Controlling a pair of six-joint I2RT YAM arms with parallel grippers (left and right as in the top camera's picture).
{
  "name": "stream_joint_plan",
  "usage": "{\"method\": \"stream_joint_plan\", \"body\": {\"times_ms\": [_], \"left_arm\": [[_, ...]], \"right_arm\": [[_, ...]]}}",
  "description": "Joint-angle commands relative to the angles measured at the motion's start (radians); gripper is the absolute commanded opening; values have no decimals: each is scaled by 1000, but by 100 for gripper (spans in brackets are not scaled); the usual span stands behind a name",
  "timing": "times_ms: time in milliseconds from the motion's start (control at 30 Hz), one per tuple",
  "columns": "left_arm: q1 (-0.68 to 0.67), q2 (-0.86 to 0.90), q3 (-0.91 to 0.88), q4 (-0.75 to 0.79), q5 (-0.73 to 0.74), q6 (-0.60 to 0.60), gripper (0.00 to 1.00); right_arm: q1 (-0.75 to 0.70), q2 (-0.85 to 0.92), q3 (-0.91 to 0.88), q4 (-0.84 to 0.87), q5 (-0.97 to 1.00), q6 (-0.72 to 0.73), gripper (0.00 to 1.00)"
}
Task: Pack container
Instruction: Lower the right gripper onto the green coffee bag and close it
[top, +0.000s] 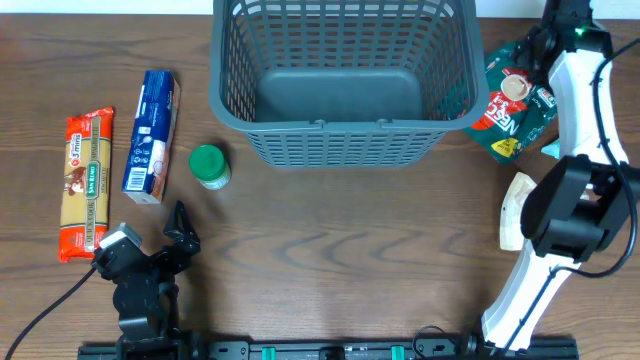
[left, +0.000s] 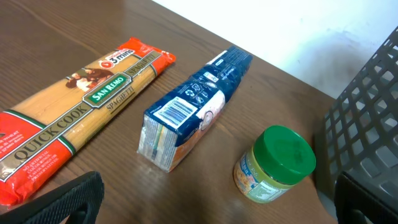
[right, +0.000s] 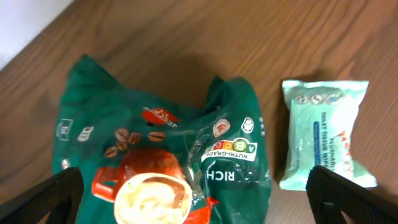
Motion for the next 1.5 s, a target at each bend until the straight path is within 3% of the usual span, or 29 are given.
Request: {"method": "stream_joint_plan", "body": {"times_ms": [0,333,567,900,1067,1467], "left_arm": [[5,-6,-21,-5,-4,-5,99],[5,-6,-21,-5,-4,-5,99],[5,-6,-21,-5,-4,-5,99],[5,-6,-21,-5,-4,-5,99],[5,-6,-21,-5,-4,-5,99],[5,-6,-21,-5,-4,-5,99]], "right_arm": [[-5,-4,19,8,23,56,99],[12,-11,19,16,2,63,99],[14,-16,19,-96,2,293,99],[12,-16,19,-47,-52,266,99],[12,-16,19,74,-218,-32,99],[0,-16,19,56,-219,72,99]]}}
